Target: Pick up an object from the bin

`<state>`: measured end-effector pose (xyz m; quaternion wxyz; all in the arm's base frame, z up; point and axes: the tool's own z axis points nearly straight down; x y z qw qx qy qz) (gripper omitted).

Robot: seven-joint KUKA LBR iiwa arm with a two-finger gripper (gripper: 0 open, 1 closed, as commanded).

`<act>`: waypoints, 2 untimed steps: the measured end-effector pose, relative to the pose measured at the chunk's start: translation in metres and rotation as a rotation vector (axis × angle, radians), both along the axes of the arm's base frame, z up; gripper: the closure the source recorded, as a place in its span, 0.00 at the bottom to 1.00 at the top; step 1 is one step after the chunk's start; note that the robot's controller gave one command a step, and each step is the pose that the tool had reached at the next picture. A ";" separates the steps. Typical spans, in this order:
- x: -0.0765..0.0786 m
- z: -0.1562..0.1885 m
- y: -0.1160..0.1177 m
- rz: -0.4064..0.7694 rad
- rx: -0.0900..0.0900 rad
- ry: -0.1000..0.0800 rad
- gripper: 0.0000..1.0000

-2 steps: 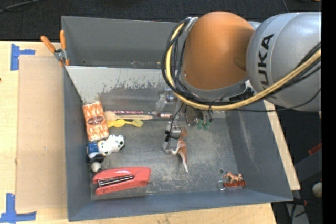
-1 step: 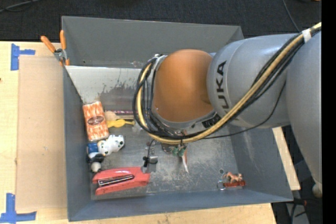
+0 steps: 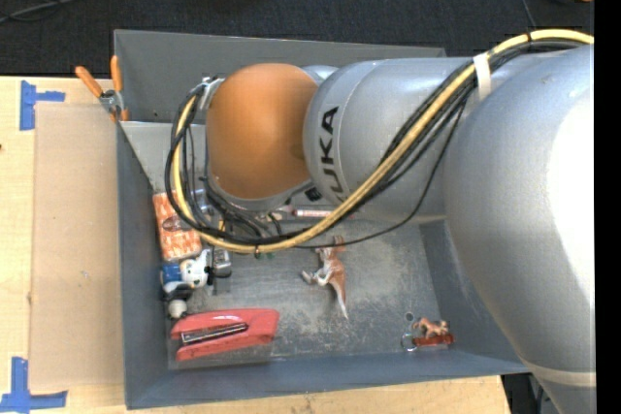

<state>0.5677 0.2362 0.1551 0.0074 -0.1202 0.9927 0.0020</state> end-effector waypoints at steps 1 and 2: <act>-0.081 -0.044 -0.035 0.059 -0.014 0.035 0.00; 0.017 -0.081 0.000 0.054 -0.009 0.002 0.00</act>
Offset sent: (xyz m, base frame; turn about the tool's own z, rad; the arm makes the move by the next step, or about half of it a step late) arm 0.0137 0.0016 -0.0851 -0.0542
